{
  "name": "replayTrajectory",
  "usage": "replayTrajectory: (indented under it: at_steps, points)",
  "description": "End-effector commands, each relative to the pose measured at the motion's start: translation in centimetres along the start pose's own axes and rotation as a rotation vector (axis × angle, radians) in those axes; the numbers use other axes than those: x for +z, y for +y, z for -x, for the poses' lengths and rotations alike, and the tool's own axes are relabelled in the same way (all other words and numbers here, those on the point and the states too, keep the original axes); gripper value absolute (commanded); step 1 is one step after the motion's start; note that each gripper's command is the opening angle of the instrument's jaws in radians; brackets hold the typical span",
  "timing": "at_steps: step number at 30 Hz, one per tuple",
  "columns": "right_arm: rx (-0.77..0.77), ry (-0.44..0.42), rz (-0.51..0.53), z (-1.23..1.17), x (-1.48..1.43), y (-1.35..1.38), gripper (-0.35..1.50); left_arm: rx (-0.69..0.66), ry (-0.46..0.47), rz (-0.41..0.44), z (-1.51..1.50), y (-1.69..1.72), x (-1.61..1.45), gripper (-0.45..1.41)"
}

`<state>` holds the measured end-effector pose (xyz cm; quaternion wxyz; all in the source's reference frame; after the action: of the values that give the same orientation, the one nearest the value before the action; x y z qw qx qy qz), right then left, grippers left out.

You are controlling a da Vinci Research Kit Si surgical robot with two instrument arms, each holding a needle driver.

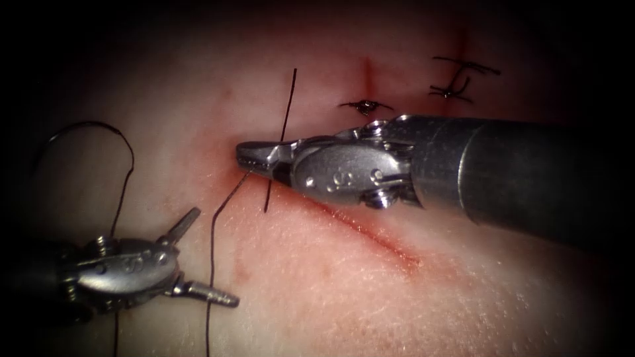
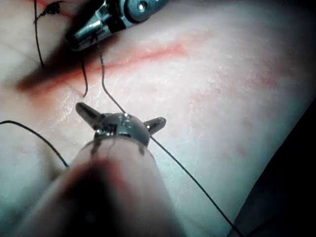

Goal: Wound Closure
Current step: Hand off a more suture to the left grasper using the right grasper.

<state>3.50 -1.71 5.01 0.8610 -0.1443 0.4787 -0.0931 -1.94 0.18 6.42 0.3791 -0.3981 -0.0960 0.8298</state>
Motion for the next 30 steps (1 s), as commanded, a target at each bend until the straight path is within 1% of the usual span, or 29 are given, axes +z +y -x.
replayTrajectory:
  at_steps: [1, 6, 11, 15, 16, 19, 20, 21, 24, 25, 26, 29, 30]
  points:
    - [0.0, 0.0, 0.004, 0.03, 0.11, 0.07, -0.35, -0.004, 0.004, 0.008, 0.07, 0.04, 0.08, 1.04]
    - [0.003, -0.005, 0.009, 0.1, 0.12, 0.1, -0.35, -0.05, 0.029, 0.048, 0.25, 0.13, 0.16, 1.04]
    - [0.006, -0.017, 0.016, 0.18, 0.13, 0.13, -0.35, -0.125, 0.069, 0.154, 0.49, 0.31, 0.19, 1.01]
    - [0.004, -0.023, 0.018, 0.19, 0.14, 0.12, -0.35, -0.162, 0.085, 0.248, 0.53, 0.41, 0.15, 0.96]
    - [0.003, -0.026, 0.019, 0.19, 0.14, 0.11, -0.35, -0.166, 0.089, 0.285, 0.51, 0.45, 0.11, 0.91]
    - [0.001, -0.031, 0.023, 0.19, 0.14, 0.09, -0.35, -0.193, 0.113, 0.341, 0.48, 0.49, 0.07, 0.86]
    - [0.005, -0.035, 0.021, 0.19, 0.15, 0.08, -0.35, -0.206, 0.123, 0.377, 0.47, 0.52, 0.04, 0.79]
    - [0.005, -0.038, 0.022, 0.19, 0.15, 0.07, -0.35, -0.211, 0.123, 0.395, 0.48, 0.53, 0.03, 0.76]
    - [0.005, -0.038, 0.023, 0.19, 0.15, 0.07, -0.35, -0.226, 0.124, 0.429, 0.5, 0.57, 0.02, 0.67]
    - [0.005, -0.039, 0.023, 0.19, 0.15, 0.08, -0.35, -0.227, 0.125, 0.45, 0.52, 0.59, 0.02, 0.59]
    - [0.005, -0.039, 0.023, 0.19, 0.15, 0.08, -0.35, -0.229, 0.125, 0.455, 0.53, 0.6, 0.03, 0.57]
    - [0.005, -0.039, 0.023, 0.19, 0.15, 0.08, -0.35, -0.23, 0.125, 0.477, 0.56, 0.61, 0.03, 0.35]
    - [0.005, -0.039, 0.023, 0.19, 0.15, 0.08, -0.35, -0.226, 0.126, 0.482, 0.56, 0.61, 0.03, 0.2]
